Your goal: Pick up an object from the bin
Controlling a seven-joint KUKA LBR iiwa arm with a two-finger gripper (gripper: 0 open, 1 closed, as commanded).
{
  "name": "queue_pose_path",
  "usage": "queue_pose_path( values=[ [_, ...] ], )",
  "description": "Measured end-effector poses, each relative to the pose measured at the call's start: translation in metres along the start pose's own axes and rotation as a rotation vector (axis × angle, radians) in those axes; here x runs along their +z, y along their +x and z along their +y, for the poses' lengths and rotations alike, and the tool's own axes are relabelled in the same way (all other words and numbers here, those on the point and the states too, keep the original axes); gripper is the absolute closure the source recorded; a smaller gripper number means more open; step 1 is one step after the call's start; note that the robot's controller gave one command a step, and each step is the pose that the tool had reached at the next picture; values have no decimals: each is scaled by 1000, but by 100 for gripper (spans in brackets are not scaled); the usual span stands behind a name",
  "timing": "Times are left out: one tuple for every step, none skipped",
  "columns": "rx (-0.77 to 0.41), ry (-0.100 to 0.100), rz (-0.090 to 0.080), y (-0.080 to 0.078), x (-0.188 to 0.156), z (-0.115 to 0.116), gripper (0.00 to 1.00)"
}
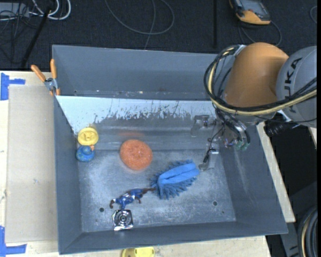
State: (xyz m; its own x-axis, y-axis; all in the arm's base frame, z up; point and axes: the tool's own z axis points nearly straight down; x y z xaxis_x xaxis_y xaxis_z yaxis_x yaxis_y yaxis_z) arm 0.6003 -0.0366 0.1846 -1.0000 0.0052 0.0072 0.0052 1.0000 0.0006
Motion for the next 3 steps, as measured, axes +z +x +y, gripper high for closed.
queue_pose_path(
  values=[
    [-1, 0, -7, -1, -5, 0, 0],
    [-61, 1, -12, 7, 56, 21, 0],
    [-56, 0, -4, 6, 113, 34, 0]
  ],
)
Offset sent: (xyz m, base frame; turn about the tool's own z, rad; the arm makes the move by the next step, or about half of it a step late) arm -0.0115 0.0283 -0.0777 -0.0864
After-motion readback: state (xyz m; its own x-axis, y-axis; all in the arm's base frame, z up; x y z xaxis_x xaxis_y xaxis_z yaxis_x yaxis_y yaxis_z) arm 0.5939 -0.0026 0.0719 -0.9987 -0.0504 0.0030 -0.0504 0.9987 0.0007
